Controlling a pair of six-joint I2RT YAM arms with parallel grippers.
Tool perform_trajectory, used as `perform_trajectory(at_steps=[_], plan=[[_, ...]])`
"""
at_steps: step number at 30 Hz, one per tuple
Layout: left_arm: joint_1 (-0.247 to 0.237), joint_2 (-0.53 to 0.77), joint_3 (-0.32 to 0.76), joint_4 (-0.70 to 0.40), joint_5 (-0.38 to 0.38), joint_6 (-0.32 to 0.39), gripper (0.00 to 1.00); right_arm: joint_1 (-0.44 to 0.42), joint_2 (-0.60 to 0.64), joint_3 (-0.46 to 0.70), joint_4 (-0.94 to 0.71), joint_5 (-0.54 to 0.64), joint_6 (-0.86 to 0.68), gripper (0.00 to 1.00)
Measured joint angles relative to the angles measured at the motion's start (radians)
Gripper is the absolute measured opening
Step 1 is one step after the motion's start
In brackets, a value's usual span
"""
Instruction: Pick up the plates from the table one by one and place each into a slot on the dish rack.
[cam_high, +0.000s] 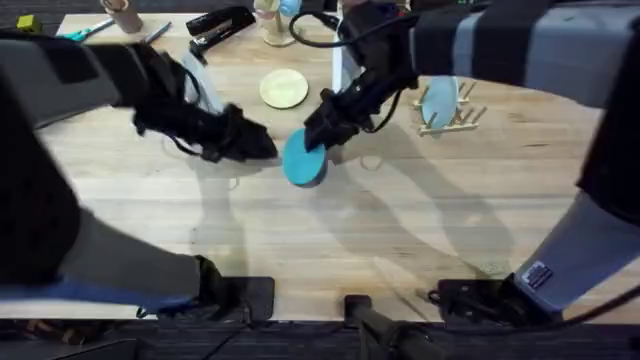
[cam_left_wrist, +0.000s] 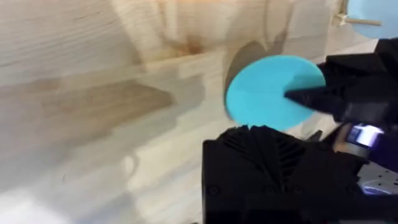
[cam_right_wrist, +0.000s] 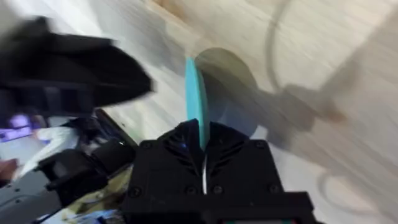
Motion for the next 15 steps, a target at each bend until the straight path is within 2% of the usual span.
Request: perform_trajectory(at_steps=[9,15], plan=[[0.000,-0.268,0.185,-0.238,-0.147,0.022,0.041,-0.098,-0.203,0.000,-0.202,0.205,-0.123,0.030],[0.000,-0.394,0.248,-0.323,-0.228,0.025,0.041,-0.185,-0.361,0.000,-0.269,0.301,-0.173,0.030]])
